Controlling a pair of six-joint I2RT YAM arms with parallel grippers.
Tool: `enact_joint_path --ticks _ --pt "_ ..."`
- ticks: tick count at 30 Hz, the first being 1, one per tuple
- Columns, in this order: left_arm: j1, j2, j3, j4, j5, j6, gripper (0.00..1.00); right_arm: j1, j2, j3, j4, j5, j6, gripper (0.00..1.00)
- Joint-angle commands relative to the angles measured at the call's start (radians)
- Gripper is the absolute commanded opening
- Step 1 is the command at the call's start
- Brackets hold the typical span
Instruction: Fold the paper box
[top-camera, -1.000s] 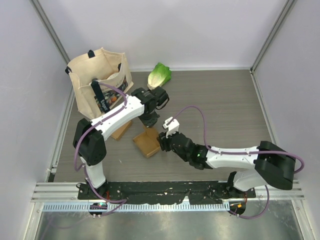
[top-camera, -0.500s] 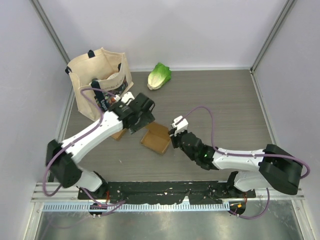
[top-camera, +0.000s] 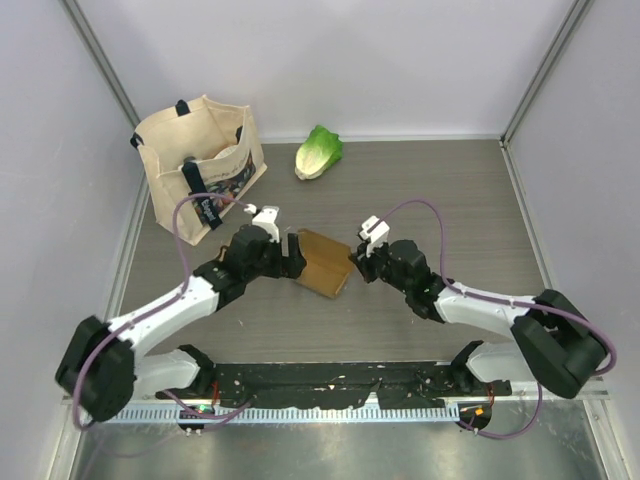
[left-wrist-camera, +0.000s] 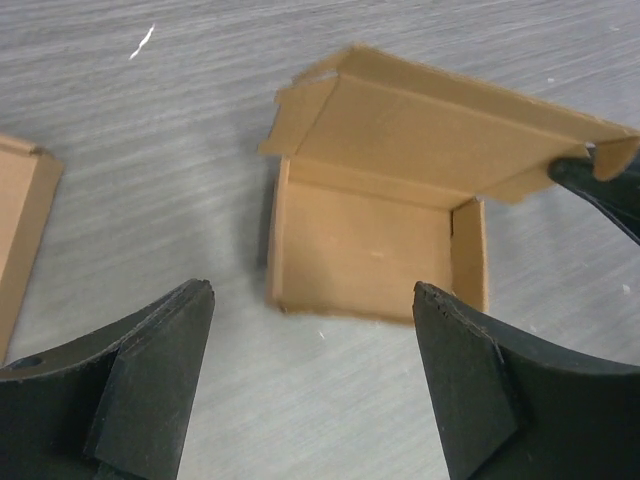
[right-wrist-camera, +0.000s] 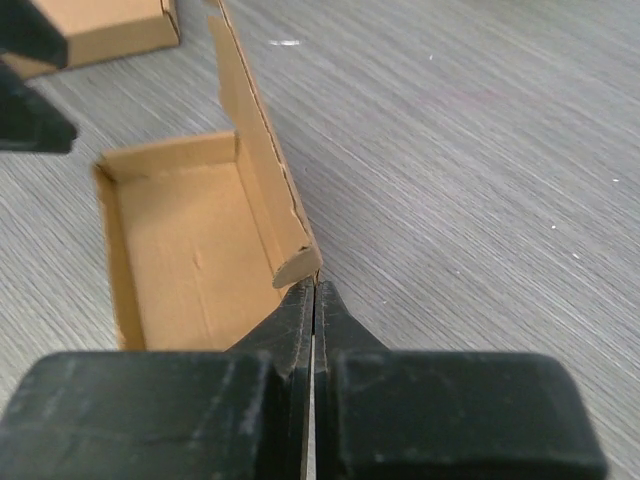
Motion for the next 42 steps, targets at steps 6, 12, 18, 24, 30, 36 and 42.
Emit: enact_joint_path --ticks 6,12,18,24,30,36,42 --pt "0.143 0.222 -0.001 0.53 0.237 0.132 0.83 -0.101 0.144 0.086 -0.006 -0.27 -0.077 0.01" --pt "0.217 0.358 -0.04 0.685 0.366 0.116 0.83 -0.126 0.115 0.105 -0.033 -0.305 -0.068 0.01" --pt "0.217 0.392 -0.026 0.7 0.444 0.161 0.81 -0.127 0.043 0.114 -0.058 -0.331 -0.047 0.01" --pt "0.216 0.414 0.003 0.698 0.519 0.175 0.65 -0.127 0.049 0.129 -0.075 -0.331 -0.051 0.01" --pt "0.214 0.38 -0.02 0.691 0.481 0.17 0.47 -0.129 0.056 0.131 -0.073 -0.294 -0.054 0.01" --pt "0.176 0.346 -0.008 0.61 0.37 0.196 0.33 -0.129 0.066 0.132 -0.06 -0.255 -0.041 0.01" --pt "0.105 0.302 -0.014 0.566 0.193 0.209 0.13 -0.126 0.07 0.152 -0.067 -0.219 -0.001 0.02"
